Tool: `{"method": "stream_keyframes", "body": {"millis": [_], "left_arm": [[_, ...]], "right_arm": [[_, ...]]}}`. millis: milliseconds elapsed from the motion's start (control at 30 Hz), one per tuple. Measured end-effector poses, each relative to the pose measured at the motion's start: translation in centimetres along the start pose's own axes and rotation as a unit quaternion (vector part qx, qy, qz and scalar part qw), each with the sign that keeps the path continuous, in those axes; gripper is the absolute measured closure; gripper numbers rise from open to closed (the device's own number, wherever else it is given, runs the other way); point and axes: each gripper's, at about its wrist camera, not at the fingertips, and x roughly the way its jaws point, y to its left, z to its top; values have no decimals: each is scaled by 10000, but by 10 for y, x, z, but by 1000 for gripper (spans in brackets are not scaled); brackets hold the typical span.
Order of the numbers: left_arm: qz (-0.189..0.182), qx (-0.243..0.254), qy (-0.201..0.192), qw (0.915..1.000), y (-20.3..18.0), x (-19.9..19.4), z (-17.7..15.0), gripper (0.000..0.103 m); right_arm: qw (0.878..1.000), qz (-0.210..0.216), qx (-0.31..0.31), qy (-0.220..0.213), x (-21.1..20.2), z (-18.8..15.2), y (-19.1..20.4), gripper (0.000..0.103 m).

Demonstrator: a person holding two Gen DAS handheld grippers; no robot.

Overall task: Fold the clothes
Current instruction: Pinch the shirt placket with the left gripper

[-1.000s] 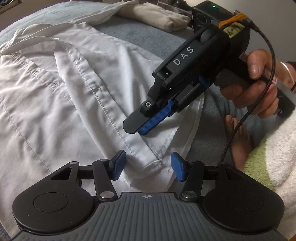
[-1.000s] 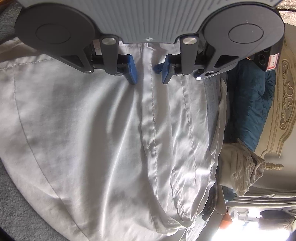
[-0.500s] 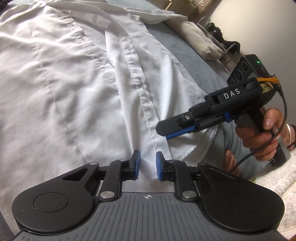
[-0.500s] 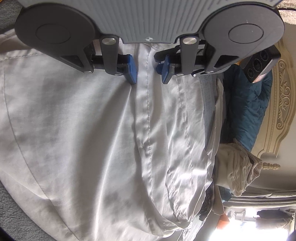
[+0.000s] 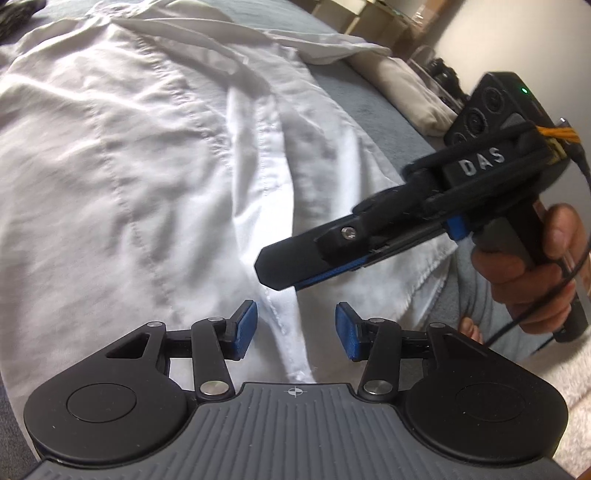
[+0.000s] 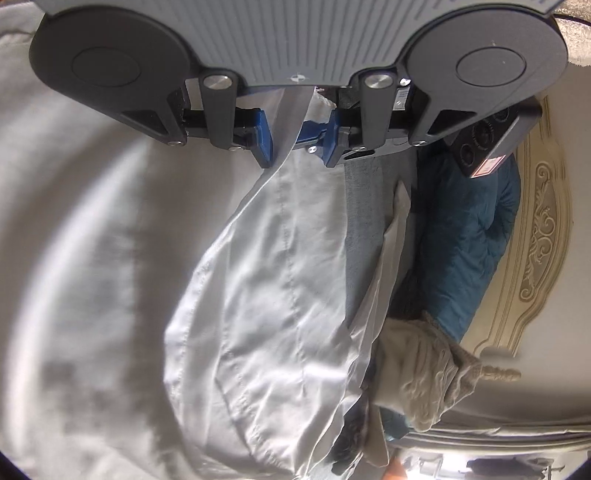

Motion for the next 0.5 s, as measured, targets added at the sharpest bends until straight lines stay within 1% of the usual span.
{"method": "stream_keyframes", "body": {"millis": [33,100,133,200,233,267,333,400,500], "left_arm": [[9,-142,21,9999,5,0,-1,70],[64,-388,76,9992,15,1,-1,96],[68,-517,95,9986,20,1,-2,99],[-184,-925,39,9955,32,-5,-5,101],[-337,-1142,4,9929,38,-8,-7,102],[-591,-1404,-63,9883,46,-12,-11,102],[-1022,-1882,-129,9767,59,-18,-20,102],[-1380,-2310,-153,9630,72,-21,-30,102],[-1782,-2706,-310,9455,87,-24,-39,102]], "right_arm": [[10000,1,-14,24,2,1,1,70],[10000,-2,-44,53,5,3,3,70],[10000,-10,-64,28,3,4,3,70],[9999,-70,-109,-73,-3,5,2,70],[9997,-143,-148,-157,-8,6,2,70],[9993,-237,-178,-248,-14,6,0,70],[9979,-429,-130,-457,-28,6,-7,70],[9959,-516,74,-736,-47,6,-18,70],[9902,-606,437,-1176,-75,5,-36,70]]}}
